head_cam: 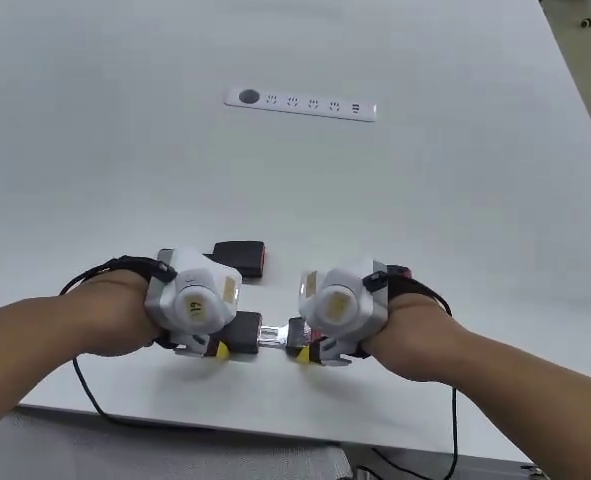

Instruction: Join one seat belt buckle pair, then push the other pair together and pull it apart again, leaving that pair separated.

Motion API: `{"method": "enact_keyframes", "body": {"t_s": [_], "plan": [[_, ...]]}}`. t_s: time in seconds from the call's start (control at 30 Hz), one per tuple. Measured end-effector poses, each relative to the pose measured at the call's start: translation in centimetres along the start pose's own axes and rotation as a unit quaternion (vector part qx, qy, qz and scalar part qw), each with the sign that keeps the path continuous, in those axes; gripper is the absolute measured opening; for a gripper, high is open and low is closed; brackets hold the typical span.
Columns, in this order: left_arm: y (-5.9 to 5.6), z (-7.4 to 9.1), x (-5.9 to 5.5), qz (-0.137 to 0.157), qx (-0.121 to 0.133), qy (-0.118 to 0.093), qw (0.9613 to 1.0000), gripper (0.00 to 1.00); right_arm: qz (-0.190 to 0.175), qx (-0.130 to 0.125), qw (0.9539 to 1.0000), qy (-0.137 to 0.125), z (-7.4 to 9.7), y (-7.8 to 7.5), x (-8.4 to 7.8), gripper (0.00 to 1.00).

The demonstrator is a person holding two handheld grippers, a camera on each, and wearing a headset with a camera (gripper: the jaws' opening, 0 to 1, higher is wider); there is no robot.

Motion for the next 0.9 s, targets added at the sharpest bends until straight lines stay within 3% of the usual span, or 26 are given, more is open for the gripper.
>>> {"method": "enact_keyframes", "body": {"t_s": [0.9], "plan": [[0.1, -0.1, 0.0, 0.004, -0.005, -0.009, 0.9999, 0.32, -0.017, -0.011, 0.9994, -0.028, -1.4, 0.1, 2.5, 0.30]]}}
Point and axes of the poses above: the centre of the closed fingertips' face, and the gripper's own axes: z roughly backward along the fingers, y roughly to its left, x roughly out of its top, the point moved 3 cm from there along z, roughly backward along the fingers, and after that the axes turned 1 degree about z, right-handed, at the moved point
